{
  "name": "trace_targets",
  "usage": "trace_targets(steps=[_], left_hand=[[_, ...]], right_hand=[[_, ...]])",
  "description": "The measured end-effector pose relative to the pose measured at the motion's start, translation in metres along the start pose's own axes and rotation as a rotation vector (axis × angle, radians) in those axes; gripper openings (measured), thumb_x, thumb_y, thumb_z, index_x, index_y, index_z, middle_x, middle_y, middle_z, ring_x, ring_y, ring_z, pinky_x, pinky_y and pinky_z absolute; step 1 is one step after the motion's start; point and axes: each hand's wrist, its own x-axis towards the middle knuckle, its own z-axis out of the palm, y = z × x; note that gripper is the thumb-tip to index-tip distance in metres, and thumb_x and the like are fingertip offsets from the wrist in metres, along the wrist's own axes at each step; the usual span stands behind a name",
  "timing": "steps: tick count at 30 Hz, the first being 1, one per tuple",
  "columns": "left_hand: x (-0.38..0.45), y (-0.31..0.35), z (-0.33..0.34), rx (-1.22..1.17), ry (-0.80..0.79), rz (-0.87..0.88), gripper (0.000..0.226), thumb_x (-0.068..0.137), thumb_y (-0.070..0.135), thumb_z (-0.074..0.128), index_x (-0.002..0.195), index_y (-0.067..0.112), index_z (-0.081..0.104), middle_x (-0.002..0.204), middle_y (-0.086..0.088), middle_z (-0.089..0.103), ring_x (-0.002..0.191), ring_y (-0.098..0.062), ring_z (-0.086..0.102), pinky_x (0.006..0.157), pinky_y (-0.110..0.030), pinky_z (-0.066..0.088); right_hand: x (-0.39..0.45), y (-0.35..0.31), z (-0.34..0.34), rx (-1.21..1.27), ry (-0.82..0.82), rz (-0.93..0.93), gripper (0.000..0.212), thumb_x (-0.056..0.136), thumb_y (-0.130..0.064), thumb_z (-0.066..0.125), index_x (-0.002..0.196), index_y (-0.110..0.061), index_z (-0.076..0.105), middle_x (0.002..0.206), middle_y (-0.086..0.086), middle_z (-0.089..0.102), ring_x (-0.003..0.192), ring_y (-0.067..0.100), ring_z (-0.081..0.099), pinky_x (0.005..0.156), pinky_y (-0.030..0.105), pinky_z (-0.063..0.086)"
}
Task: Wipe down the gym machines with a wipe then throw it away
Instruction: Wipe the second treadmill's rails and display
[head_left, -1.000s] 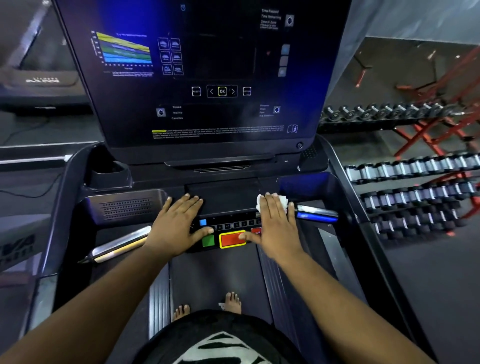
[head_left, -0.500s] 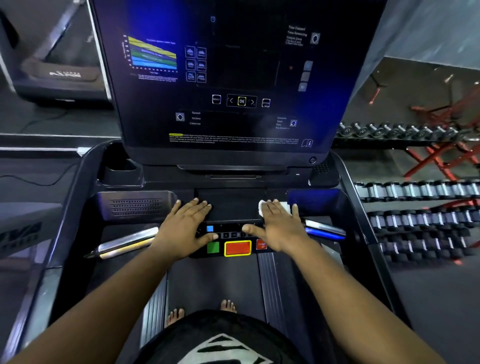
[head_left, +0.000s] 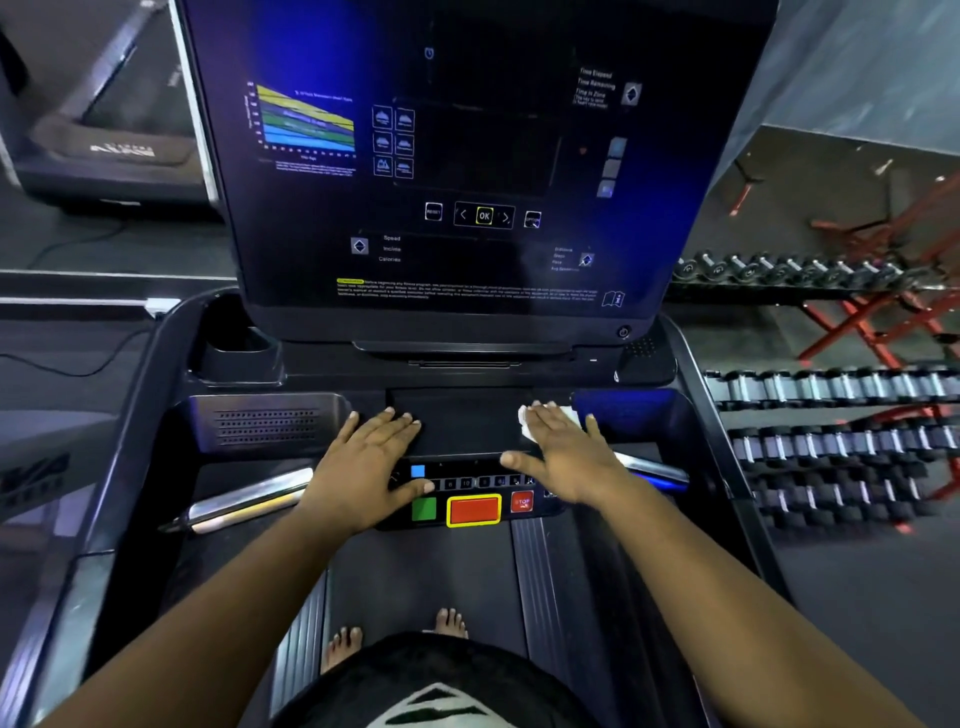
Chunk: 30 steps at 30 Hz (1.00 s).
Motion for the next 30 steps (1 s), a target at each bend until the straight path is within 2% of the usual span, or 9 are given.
trace_targets(steps=[3,7,10,13,16,19,22,26,30], left_hand=[[0.000,-0.001,0.002,-0.008,0.009,0.007,0.103,0.079,0.087,0.022,0.159,0.024,0.034,0.165,0.005,0.033,0.156,-0.015,0.019,0.128,-0.046,0.008],[0.001,-0.002,-0.001,-0.009,-0.005,0.010,0.105,0.077,0.088,0.021,0.160,0.024,0.033,0.166,0.006,0.031,0.156,-0.014,0.017,0.127,-0.045,0.005],[0.001,-0.002,0.000,-0.032,0.014,0.011,0.105,0.076,0.088,0.025,0.158,0.023,0.036,0.165,0.005,0.033,0.156,-0.015,0.020,0.127,-0.045,0.006],[-0.001,-0.004,0.001,-0.053,0.040,0.028,0.102,0.079,0.085,0.031,0.157,0.019,0.040,0.164,0.000,0.035,0.154,-0.019,0.024,0.127,-0.046,0.009],[-0.009,-0.010,-0.001,-0.052,0.059,0.057,0.095,0.083,0.080,0.033,0.155,0.019,0.041,0.160,-0.002,0.040,0.154,-0.020,0.025,0.127,-0.041,0.007],[-0.020,-0.020,-0.003,-0.076,0.057,0.064,0.089,0.085,0.077,0.035,0.157,0.024,0.037,0.164,0.003,0.034,0.156,-0.015,0.017,0.126,-0.036,0.006],[-0.033,-0.033,-0.001,-0.125,0.053,0.031,0.091,0.086,0.078,0.035,0.160,0.026,0.027,0.169,0.006,0.020,0.157,-0.011,0.009,0.127,-0.040,0.011],[-0.046,-0.049,-0.001,-0.142,0.011,-0.075,0.107,0.078,0.088,0.034,0.164,0.028,0.009,0.171,0.005,0.010,0.153,-0.008,0.019,0.126,-0.041,0.015],[-0.048,-0.057,0.000,-0.124,-0.009,-0.100,0.115,0.074,0.092,0.031,0.165,0.025,0.007,0.170,0.003,0.015,0.153,-0.019,0.029,0.122,-0.045,0.025]], right_hand=[[0.013,0.010,0.001,0.147,0.066,0.086,0.122,0.066,-0.096,0.011,0.163,-0.022,0.001,0.170,-0.003,-0.009,0.156,0.014,-0.006,0.125,0.053,-0.003],[0.028,0.011,-0.005,0.373,0.064,0.223,0.121,0.067,-0.094,0.014,0.163,-0.022,0.000,0.170,-0.001,-0.010,0.156,0.018,-0.005,0.124,0.058,0.000],[0.023,-0.008,-0.003,0.226,0.066,0.252,0.130,0.060,-0.098,0.004,0.162,-0.017,0.000,0.170,0.002,-0.006,0.156,0.022,-0.007,0.122,0.060,-0.002],[0.019,-0.051,0.007,0.025,0.036,0.101,0.136,0.056,-0.100,-0.003,0.162,-0.014,0.005,0.170,0.004,0.002,0.157,0.022,-0.003,0.122,0.060,-0.008],[0.026,-0.065,0.007,0.081,-0.002,-0.001,0.135,0.056,-0.099,0.001,0.162,-0.016,0.005,0.170,0.003,0.002,0.157,0.019,-0.002,0.124,0.055,-0.007],[0.031,-0.047,-0.008,0.023,-0.031,0.100,0.137,0.053,-0.100,-0.007,0.163,-0.019,0.006,0.170,0.000,0.004,0.157,0.017,-0.001,0.120,0.059,-0.014],[0.039,-0.062,-0.014,-0.015,-0.092,0.257,0.139,0.057,-0.101,-0.006,0.162,-0.011,0.004,0.170,0.007,0.002,0.157,0.022,-0.002,0.121,0.059,-0.013],[0.057,-0.124,-0.015,0.033,-0.131,0.323,0.137,0.066,-0.101,0.004,0.159,-0.001,0.005,0.167,0.023,0.002,0.155,0.038,-0.003,0.124,0.054,-0.004],[0.056,-0.171,-0.001,0.009,-0.074,0.056,0.125,0.074,-0.097,0.015,0.161,-0.007,0.009,0.169,0.015,0.001,0.156,0.033,-0.004,0.125,0.051,-0.005]])
